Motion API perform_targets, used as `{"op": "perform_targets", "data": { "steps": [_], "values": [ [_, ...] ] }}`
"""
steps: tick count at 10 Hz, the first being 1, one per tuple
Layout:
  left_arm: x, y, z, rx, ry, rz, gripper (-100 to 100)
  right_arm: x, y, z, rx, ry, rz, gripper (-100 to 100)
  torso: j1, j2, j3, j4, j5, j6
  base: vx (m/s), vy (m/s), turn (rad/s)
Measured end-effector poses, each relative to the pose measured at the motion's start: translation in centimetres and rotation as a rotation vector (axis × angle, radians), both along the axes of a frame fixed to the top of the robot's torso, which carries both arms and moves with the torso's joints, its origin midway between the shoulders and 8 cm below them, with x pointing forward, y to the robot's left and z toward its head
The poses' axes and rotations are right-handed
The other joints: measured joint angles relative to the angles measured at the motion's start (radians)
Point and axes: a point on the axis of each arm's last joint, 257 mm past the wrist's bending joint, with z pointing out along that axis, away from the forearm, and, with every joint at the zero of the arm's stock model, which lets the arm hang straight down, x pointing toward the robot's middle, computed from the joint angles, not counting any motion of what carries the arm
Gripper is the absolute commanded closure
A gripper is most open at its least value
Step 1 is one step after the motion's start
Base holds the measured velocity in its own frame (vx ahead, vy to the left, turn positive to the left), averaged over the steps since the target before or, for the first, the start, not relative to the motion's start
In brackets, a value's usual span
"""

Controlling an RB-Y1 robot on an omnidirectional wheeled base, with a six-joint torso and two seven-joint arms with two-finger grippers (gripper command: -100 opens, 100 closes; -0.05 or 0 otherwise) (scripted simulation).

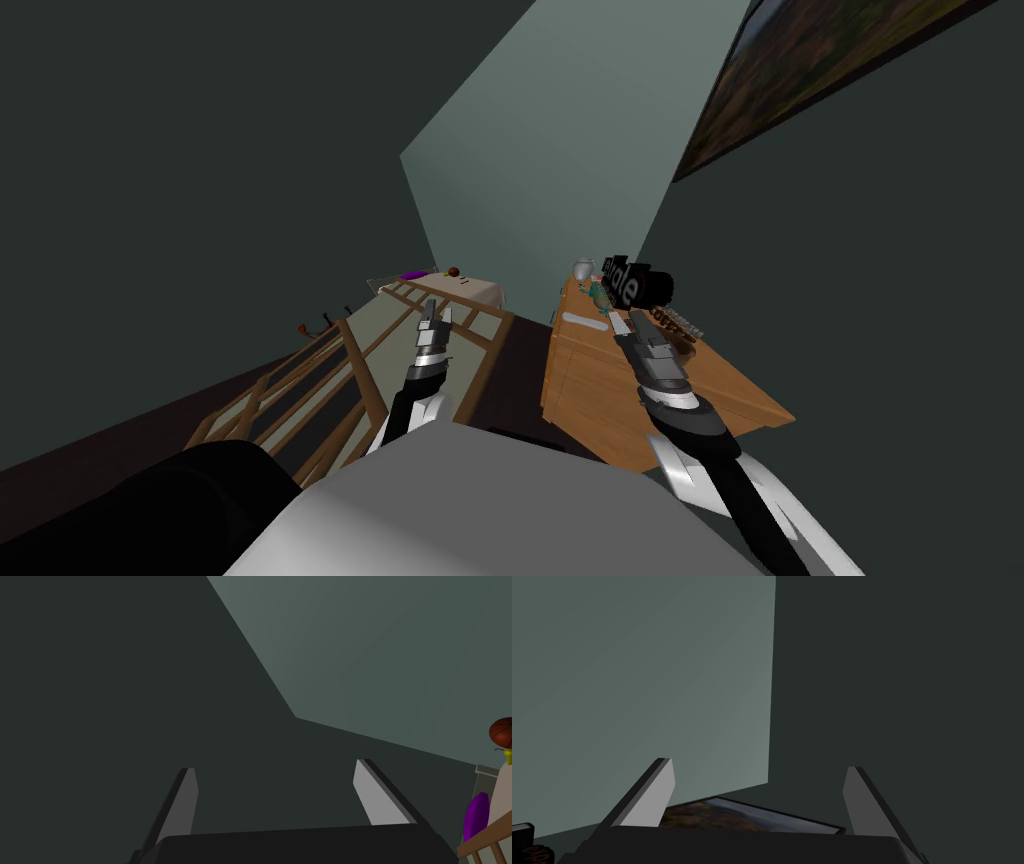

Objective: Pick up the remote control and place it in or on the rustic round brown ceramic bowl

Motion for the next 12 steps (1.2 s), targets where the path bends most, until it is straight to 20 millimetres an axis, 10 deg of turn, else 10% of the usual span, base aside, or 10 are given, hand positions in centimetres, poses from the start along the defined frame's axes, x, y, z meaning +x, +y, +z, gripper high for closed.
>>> {"op": "perform_targets", "data": {
  "steps": [12],
  "values": [
    [0.0,0.0,0.0,0.0,0.0,0.0,0,2.8,0.3,-6.7,-0.465,0.121,0.045,-100,-0.002,0.0,0.0,0.0,0.0,0.0,0.018,0.059,0.031]
  ]
}}
